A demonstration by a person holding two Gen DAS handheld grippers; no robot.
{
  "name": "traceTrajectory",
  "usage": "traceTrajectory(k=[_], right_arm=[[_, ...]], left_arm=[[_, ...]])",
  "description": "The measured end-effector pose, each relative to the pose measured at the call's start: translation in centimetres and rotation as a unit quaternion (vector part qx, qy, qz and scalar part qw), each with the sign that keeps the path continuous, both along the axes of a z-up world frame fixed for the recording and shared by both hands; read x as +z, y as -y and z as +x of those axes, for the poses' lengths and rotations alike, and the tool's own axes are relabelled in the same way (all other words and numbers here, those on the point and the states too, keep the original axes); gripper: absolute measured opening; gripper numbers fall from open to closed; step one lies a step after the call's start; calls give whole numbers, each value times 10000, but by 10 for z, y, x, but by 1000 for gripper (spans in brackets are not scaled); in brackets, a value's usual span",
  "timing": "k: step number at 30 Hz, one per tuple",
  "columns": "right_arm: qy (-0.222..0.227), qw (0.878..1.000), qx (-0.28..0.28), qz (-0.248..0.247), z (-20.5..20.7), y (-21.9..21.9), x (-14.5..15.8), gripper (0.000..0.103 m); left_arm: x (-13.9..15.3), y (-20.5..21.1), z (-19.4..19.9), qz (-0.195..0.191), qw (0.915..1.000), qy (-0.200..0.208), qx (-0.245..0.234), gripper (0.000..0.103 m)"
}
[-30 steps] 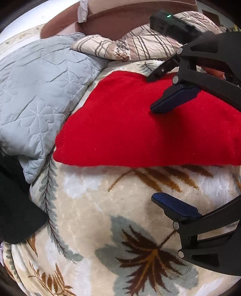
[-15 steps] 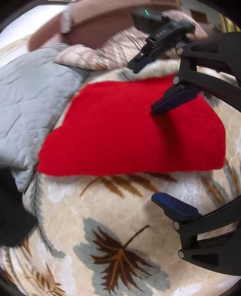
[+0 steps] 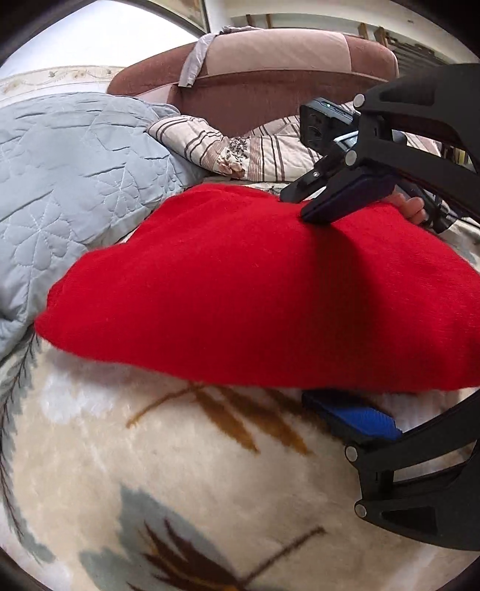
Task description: Fold small clothes
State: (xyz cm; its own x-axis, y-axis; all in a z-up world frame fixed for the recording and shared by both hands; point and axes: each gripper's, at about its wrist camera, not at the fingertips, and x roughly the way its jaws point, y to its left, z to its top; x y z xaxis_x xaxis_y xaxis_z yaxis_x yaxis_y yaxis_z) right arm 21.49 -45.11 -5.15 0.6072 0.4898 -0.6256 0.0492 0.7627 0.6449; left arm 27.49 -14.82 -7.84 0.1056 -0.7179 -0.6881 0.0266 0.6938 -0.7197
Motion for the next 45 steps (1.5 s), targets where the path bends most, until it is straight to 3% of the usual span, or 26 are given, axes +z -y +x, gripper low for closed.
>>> traceTrajectory(k=[4, 6, 8, 11, 14, 21, 29, 34, 38, 41, 43, 45], right_arm=[[10, 9999, 158, -56, 6, -9, -1, 72], [78, 9998, 158, 32, 2, -11, 0, 45], [260, 9993, 117, -232, -3, -18, 7, 37], [489, 9970, 16, -605, -12, -27, 19, 32], [630, 9960, -170, -606, -22, -31, 30, 29], [772, 9953, -104, -581, -55, -51, 57, 29], [887, 9940, 279, -579, -87, -107, 73, 29], [821, 9940, 518, -504, -106, -135, 65, 29], [431, 9965, 572, -442, -114, -148, 31, 30], [157, 9980, 445, -414, -117, -144, 11, 44], [10, 9988, 299, -389, -118, -135, 16, 56], [68, 9982, 87, -593, -121, -124, 29, 56]], left_arm=[[2, 14, 5, 151, 9999, 52, -44, 91], [3, 13, 4, 196, 9998, 66, -33, 91], [5, 11, 0, 286, 9995, 153, 16, 83], [13, 16, -5, 566, 9973, 456, 71, 70], [25, 14, -12, 618, 9958, 659, 140, 64], [64, 1, -42, 798, 9910, 1069, 96, 63], [87, -52, -85, 863, 9883, 1247, 159, 63], [82, -87, -111, 915, 9884, 1180, 273, 63], [52, -103, -124, 1013, 9909, 843, 276, 65], [26, -112, -126, 896, 9940, 568, 284, 74], [30, -122, -129, 671, 9961, 517, 259, 73], [45, -130, -132, 625, 9952, 717, 224, 71]])
